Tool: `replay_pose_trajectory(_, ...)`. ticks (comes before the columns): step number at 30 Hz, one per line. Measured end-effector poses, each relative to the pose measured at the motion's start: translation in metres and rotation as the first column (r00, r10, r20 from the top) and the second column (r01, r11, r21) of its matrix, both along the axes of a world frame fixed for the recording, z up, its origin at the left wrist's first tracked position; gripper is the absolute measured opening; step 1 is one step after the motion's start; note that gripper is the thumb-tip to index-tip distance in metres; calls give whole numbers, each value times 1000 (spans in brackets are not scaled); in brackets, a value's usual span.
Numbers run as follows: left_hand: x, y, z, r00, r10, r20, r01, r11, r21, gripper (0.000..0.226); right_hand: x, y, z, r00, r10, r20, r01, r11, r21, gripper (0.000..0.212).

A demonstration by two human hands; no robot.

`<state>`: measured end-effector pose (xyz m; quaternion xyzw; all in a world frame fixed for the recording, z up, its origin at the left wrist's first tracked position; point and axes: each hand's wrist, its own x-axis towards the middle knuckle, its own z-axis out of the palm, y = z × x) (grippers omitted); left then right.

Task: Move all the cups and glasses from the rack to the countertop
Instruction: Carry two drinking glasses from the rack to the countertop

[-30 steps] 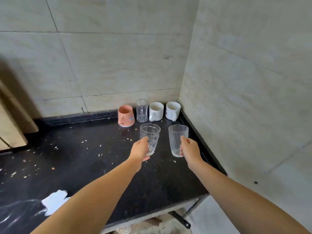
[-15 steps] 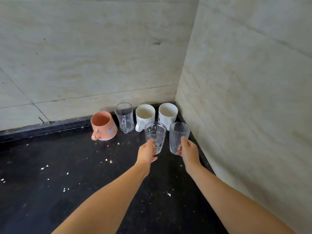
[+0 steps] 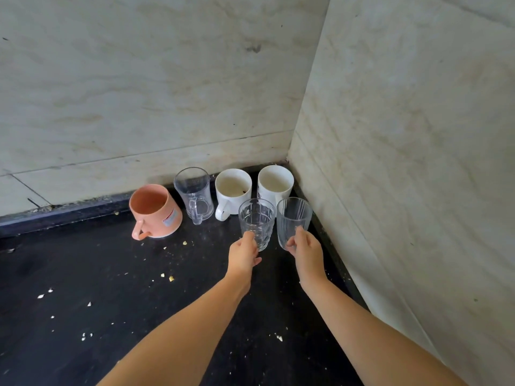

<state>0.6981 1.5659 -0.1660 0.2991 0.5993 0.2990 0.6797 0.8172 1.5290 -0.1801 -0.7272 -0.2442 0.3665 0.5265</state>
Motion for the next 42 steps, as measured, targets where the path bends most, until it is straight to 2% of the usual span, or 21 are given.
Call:
replay_pose_trajectory(6,6,2,-11,1000,17,20,-17,1000,17,40,4,1,-6,999,24,-38,-23,1000,21,39)
replay_pose_trajectory(14,14,8,-21,1000,-23,-8,23,999,29,31,7,-3,-13,992,123,29,-119,986,-113,36)
replay_pose_trajectory(20,11,11,-23,994,-72,-87,74,997,14,21,8,-2,-6,981,172,93,-155,974,-164,34)
replay_pose_trajectory(26,-8,8,-12,988,-82,-134,86,996,28,14,15,-6,10,977,202,65,-180,950,-255,26)
replay_pose_trajectory(30,-23,3,15,974,-60,-216,81,992,94,25,22,-15,38,956,181,232,-120,959,-255,30)
replay_pose_trajectory(32,-31,2,29,925,-79,-372,170,961,220,27,22,-16,59,917,216,336,-146,964,-221,30)
replay_pose_trajectory(34,-42,-2,44,815,-96,-572,354,863,359,24,16,-14,83,837,297,459,-224,952,-207,28)
replay_pose_trajectory(35,-47,-5,53,767,-76,-637,418,813,406,24,10,-13,93,766,345,542,-286,939,-192,32)
replay_pose_trajectory(37,-61,-16,69,729,-32,-683,456,767,451,23,-5,-15,111,529,433,730,-445,874,-196,36)
replay_pose_trajectory(39,-79,-27,81,717,21,-696,426,778,463,24,-25,-15,121,244,469,849,-543,791,-281,41)
replay_pose_trajectory(42,-122,-45,95,595,118,-795,441,779,446,28,-61,-18,131,-64,511,857,-608,661,-440,46)
